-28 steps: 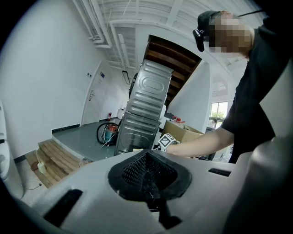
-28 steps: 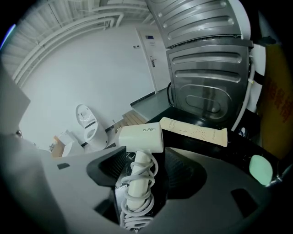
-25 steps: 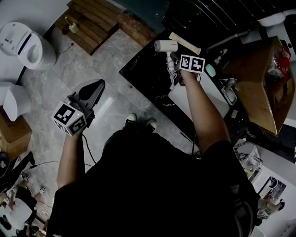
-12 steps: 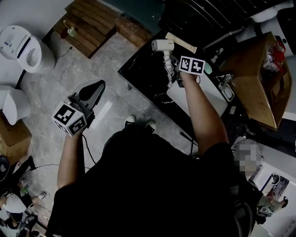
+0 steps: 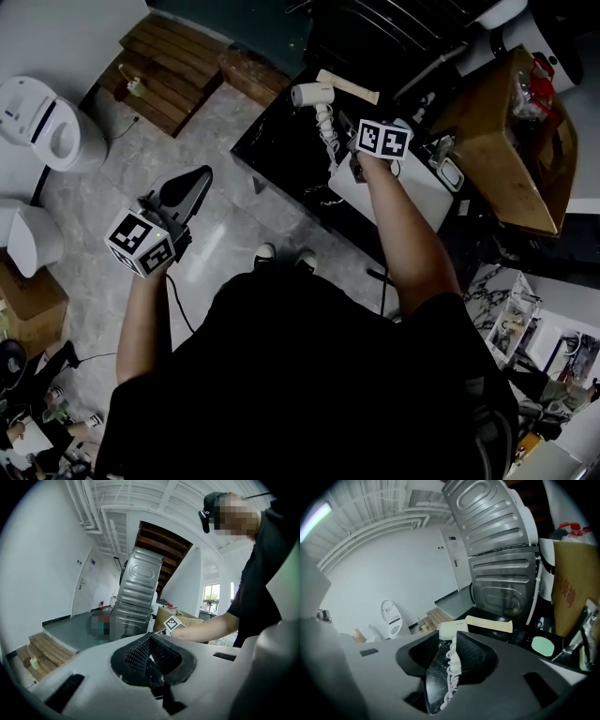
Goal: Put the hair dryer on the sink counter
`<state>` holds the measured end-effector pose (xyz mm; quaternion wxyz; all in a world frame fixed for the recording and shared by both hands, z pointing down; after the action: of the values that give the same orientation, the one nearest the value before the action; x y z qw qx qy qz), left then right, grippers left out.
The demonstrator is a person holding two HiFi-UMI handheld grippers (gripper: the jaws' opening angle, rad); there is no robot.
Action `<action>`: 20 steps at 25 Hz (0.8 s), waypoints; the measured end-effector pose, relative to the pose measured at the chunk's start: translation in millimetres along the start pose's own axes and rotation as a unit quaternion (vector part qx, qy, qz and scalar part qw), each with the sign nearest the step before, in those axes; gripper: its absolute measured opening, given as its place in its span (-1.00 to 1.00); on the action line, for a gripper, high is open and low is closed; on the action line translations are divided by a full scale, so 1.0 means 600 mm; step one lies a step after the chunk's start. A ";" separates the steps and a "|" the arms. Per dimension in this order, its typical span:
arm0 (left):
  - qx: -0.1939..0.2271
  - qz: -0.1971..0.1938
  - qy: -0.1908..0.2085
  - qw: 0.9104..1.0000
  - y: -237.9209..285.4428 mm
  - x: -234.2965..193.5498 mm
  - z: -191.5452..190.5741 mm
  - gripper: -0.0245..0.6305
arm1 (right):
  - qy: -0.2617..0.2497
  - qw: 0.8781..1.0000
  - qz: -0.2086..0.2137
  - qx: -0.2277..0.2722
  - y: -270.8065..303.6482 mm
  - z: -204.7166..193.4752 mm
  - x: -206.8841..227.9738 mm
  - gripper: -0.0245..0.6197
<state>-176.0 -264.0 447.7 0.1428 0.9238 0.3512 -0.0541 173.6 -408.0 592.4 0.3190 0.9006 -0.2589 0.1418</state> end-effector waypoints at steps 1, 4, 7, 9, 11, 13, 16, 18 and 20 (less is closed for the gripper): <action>0.003 -0.004 0.002 1.000 -0.002 0.003 0.005 -0.88 | -0.002 1.000 -0.001 0.004 -0.009 0.002 -0.005 -0.55; 0.007 -0.013 0.008 1.000 -0.008 0.011 0.015 -0.88 | -0.012 1.000 -0.005 0.020 -0.041 0.009 -0.022 -0.64; 0.009 -0.025 0.015 1.000 -0.006 0.019 0.024 -0.88 | -0.015 0.999 -0.011 0.046 -0.076 0.020 -0.036 -0.71; 0.011 -0.037 0.020 0.999 -0.003 0.022 0.028 -0.88 | -0.021 0.998 -0.017 0.063 -0.099 0.028 -0.043 -0.76; 0.013 -0.047 0.023 0.999 0.000 0.027 0.032 -0.88 | -0.028 0.996 -0.023 0.076 -0.121 0.035 -0.051 -0.79; 0.014 -0.057 0.025 0.998 0.005 0.034 0.036 -0.88 | -0.032 0.996 -0.027 0.085 -0.144 0.038 -0.060 -0.81; 0.016 -0.075 0.031 0.997 0.012 0.048 0.042 -0.88 | -0.037 0.994 -0.031 0.098 -0.178 0.041 -0.075 -0.82; 0.018 -0.088 0.036 0.995 0.019 0.059 0.045 -0.88 | -0.046 0.993 -0.032 0.104 -0.201 0.043 -0.087 -0.84; 0.019 -0.099 0.040 0.994 0.024 0.069 0.049 -0.88 | -0.052 0.992 -0.031 0.111 -0.223 0.044 -0.102 -0.85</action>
<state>-135.5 -256.8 414.5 0.1049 0.8882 0.4457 -0.0373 200.0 -313.3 479.7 0.2069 0.9444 -0.2294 0.1124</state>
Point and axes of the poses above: the fingertips, and each gripper's own axes: y forward along the fingers, x to its right, z out of its top, the point moved 3 cm from there along -y, backward along the fingers, and after that the axes turned 15 degrees about z, right-handed, at the moved point
